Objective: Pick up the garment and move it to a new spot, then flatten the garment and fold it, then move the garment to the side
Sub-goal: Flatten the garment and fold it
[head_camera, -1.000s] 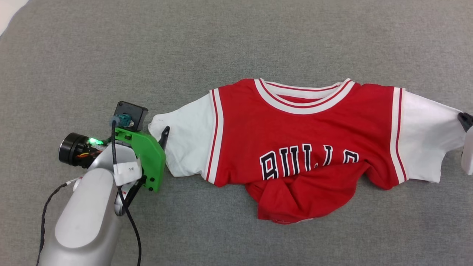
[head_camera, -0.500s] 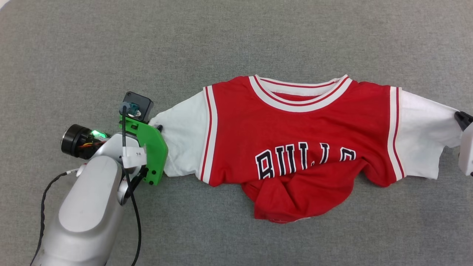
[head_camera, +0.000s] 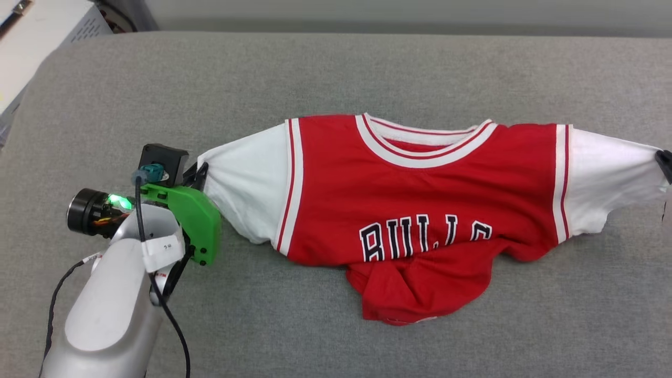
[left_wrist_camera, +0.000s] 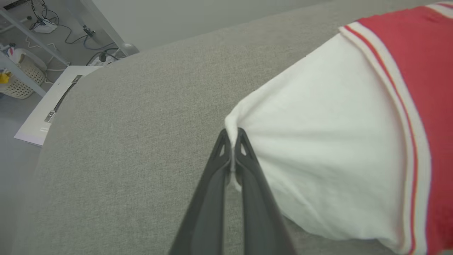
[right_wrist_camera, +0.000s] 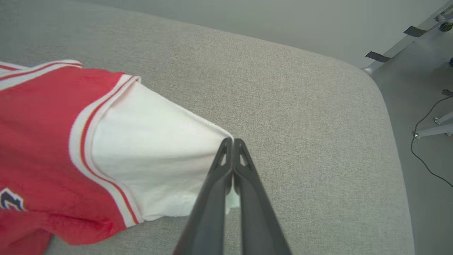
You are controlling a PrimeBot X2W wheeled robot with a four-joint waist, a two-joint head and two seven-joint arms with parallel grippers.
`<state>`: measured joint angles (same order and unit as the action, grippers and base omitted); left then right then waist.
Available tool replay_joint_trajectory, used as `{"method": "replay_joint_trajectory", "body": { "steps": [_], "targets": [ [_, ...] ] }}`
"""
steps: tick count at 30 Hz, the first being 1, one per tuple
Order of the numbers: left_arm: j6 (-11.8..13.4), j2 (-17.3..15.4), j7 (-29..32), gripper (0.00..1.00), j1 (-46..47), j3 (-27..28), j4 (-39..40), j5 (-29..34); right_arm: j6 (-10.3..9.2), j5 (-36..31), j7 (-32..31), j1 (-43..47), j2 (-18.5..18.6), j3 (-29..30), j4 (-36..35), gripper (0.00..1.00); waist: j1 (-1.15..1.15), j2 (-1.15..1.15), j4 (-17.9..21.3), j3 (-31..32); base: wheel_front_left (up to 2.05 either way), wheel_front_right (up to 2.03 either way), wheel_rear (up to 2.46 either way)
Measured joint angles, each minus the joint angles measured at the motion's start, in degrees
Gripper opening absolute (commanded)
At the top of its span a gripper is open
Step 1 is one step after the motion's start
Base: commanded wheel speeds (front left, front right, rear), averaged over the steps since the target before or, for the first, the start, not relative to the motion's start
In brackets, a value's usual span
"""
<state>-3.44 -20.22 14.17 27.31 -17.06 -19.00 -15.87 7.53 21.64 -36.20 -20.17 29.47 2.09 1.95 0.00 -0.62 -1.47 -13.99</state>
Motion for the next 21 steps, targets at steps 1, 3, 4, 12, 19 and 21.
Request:
{"method": "replay_joint_trajectory", "body": {
  "steps": [1,3,4,12,19,21],
  "targets": [
    [0.0,-0.3,0.0,0.00,-0.6,0.3,1.3,-0.3,0.00,0.5,0.3,0.0,0.0,0.1,0.1,0.00,0.00,0.00,0.0,0.8,0.00,0.00,0.00],
    [0.5,-1.3,-0.8,0.00,-1.7,1.0,4.2,-0.3,0.00,0.8,0.9,-0.1,0.4,0.0,-0.1,0.00,0.00,0.00,0.0,2.6,0.00,0.00,0.00],
    [0.7,-1.8,-1.3,0.00,-2.1,1.4,5.5,-0.3,0.00,0.8,1.3,-0.2,0.6,0.0,-0.2,0.00,0.00,0.00,0.0,3.3,0.00,0.00,0.00],
    [4.2,-4.9,-4.3,0.00,-4.3,5.0,19.4,0.2,0.01,2.4,3.2,-3.2,3.4,-0.2,-3.5,0.00,0.00,0.00,0.2,8.9,0.00,0.00,0.00],
    [6.7,-7.6,-4.8,0.00,-5.5,8.9,30.2,0.4,0.01,2.4,3.8,-7.1,5.8,-0.4,-5.7,0.00,0.00,0.00,0.9,12.5,0.00,0.00,0.00],
    [7.3,-8.7,-4.6,0.00,-6.1,10.1,32.4,0.5,0.01,2.5,4.3,-8.2,6.1,-0.8,-6.0,0.00,0.00,0.00,1.4,12.9,0.00,0.00,0.00]
  ]
}}
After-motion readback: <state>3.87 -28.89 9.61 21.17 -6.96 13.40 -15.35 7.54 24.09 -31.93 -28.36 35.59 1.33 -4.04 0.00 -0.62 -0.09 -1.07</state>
